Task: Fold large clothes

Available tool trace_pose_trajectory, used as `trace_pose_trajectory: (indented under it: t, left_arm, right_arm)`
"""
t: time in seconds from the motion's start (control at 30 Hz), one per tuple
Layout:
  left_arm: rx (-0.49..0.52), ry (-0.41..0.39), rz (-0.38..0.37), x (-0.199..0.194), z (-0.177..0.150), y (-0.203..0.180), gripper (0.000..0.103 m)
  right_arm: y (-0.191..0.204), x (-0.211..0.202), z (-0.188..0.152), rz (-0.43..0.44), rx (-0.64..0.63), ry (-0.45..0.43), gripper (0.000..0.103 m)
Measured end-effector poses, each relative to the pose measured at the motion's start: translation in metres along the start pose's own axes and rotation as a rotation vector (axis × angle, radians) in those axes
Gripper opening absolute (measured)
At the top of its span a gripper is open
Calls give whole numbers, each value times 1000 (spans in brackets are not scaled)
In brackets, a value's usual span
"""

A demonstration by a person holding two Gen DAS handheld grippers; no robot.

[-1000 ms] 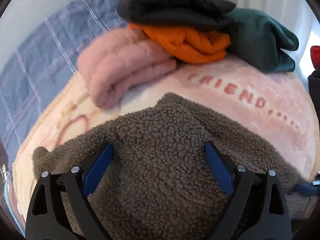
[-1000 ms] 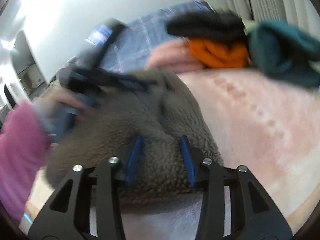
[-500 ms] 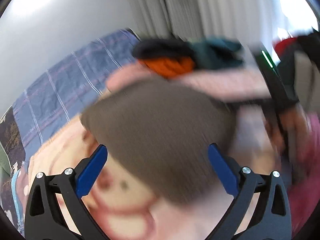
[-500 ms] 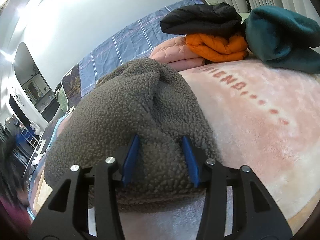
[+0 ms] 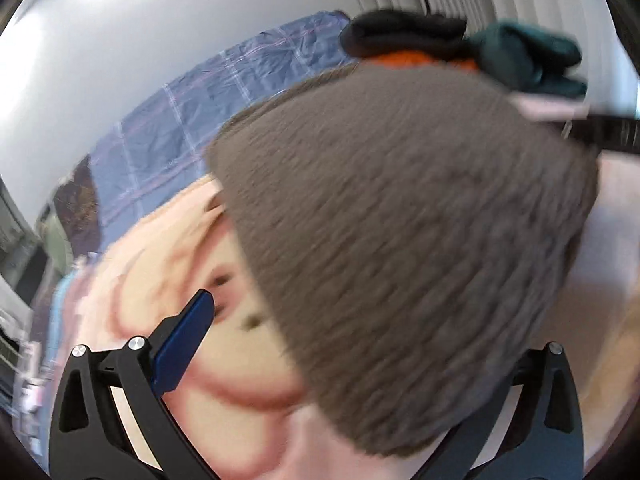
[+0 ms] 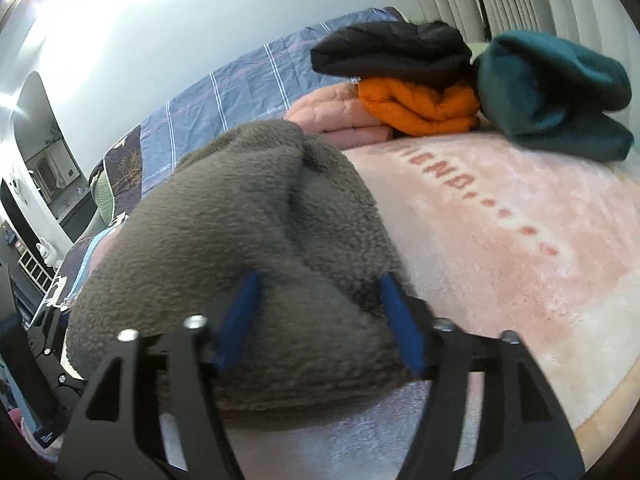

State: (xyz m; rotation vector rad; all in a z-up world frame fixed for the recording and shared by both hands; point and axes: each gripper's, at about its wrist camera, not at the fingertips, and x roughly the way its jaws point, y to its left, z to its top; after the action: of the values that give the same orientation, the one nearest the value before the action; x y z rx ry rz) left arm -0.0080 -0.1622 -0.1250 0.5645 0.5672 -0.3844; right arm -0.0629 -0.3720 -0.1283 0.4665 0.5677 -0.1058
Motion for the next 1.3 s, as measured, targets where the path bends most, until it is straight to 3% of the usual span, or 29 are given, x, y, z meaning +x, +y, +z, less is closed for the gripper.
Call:
trace_pose_trajectory:
  t: [0.07, 0.13, 0.2, 0.27, 0.43, 0.53, 0.57, 0.67, 0.77, 0.8, 0.9, 0.97, 1.0, 1.07, 1.17, 1.23, 1.27, 1.3]
  left_arm:
    - [-24, 32, -10, -1, -12, 14, 102]
    - [-82, 56, -45, 3, -18, 25, 102]
    - [-60, 49, -26, 1, -16, 21, 102]
    - [-36, 50, -29, -2, -12, 17, 102]
    - [-8, 67, -242, -42, -11, 27, 92]
    - [-30, 27, -396, -77, -10, 46, 82]
    - [-35, -3, -427, -87, -6, 52, 80]
    - [-44, -113, -405, -103, 19, 61, 71]
    - [-57, -187, -406, -80, 57, 61, 62]
    - [-70, -170, -422, -60, 69, 57, 55]
    - [-59, -27, -451, 9, 84, 37, 59]
    - [-97, -83, -488, 21, 85, 40, 59]
    - [-119, -59, -508, 22, 87, 44, 59]
    - [-96, -29, -488, 18, 90, 44, 59]
    - [-64, -35, -454, 14, 85, 41, 60]
    - [-74, -36, -443, 11, 83, 40, 60]
    - [-71, -40, -434, 10, 83, 37, 60]
    - [-62, -44, -423, 9, 82, 34, 60]
  right_arm:
    - [-7, 5, -1, 93, 55, 56, 70]
    - [2, 3, -3, 80, 23, 46, 70]
    - [10, 1, -5, 37, -15, 20, 71]
    - [3, 1, -3, 69, 19, 41, 71]
    - [-16, 1, 0, 130, 97, 69, 71]
    - [-14, 0, -1, 132, 94, 59, 71]
    - [-12, -1, -1, 122, 86, 53, 71]
    - [-7, -3, -1, 104, 73, 40, 71]
    - [-8, -6, -2, 108, 77, 38, 71]
    - [-9, -8, -2, 117, 82, 37, 71]
    - [-11, -21, 2, 130, 64, 34, 71]
    - [-15, -36, 9, 98, 51, 11, 71]
    - [-19, -47, 15, 90, 51, -14, 63]
    - [-21, -62, 26, 100, 51, -51, 33]
    - [-7, -69, 37, 198, 16, -100, 23]
    - [8, -54, 34, 243, -21, -52, 23]
    - [14, -42, 32, 211, -34, -15, 23]
    - [18, -18, 22, 116, -46, 50, 23]
